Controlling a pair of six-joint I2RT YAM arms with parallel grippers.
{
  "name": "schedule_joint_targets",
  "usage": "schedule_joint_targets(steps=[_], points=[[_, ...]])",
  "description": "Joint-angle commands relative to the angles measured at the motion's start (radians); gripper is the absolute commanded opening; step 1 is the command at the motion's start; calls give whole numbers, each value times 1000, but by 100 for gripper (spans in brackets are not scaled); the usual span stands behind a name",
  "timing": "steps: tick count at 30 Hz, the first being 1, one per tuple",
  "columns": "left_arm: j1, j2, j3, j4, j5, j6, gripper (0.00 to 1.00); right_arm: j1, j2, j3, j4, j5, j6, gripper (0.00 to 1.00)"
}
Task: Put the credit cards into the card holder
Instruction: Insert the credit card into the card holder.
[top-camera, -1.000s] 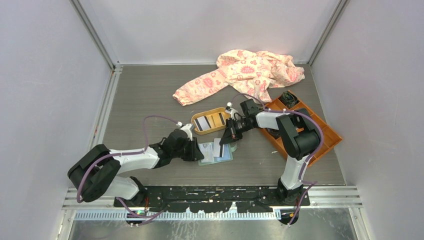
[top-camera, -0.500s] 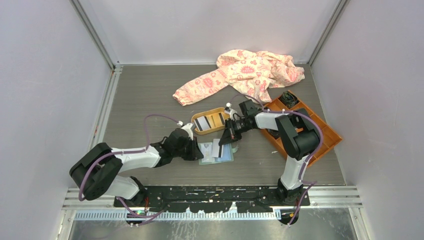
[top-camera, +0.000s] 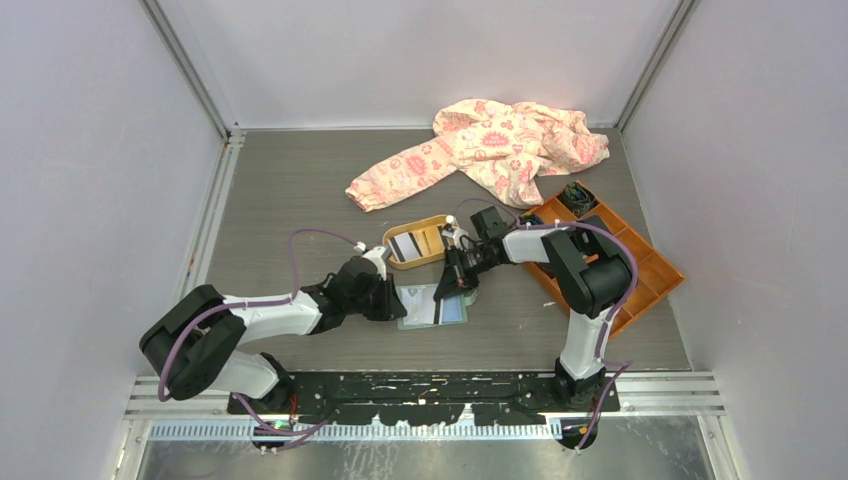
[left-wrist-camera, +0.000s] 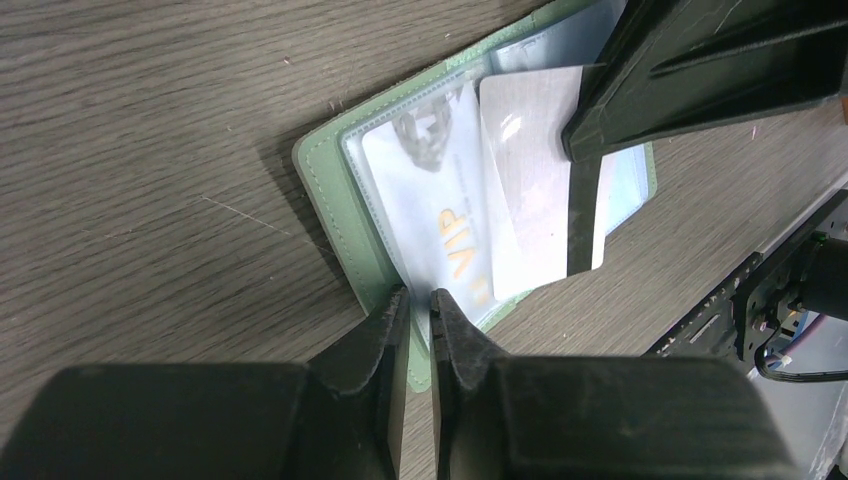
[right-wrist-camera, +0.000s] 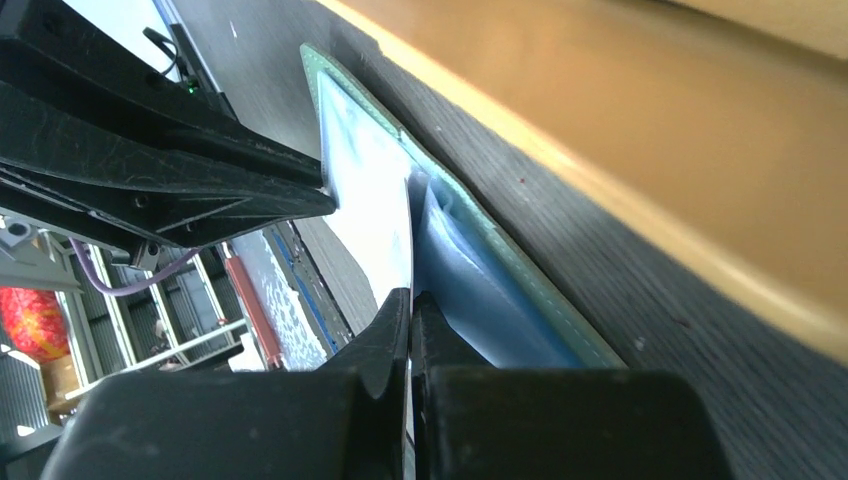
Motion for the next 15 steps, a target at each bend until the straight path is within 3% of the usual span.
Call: schedule_joint_targets(steps=[1, 15], points=[[-2, 41, 8, -20, -28, 12, 14, 35, 20, 4, 17, 45, -14, 1], [-2, 77, 25, 1, -14, 15, 14, 45, 25, 48, 37, 59, 31, 1]])
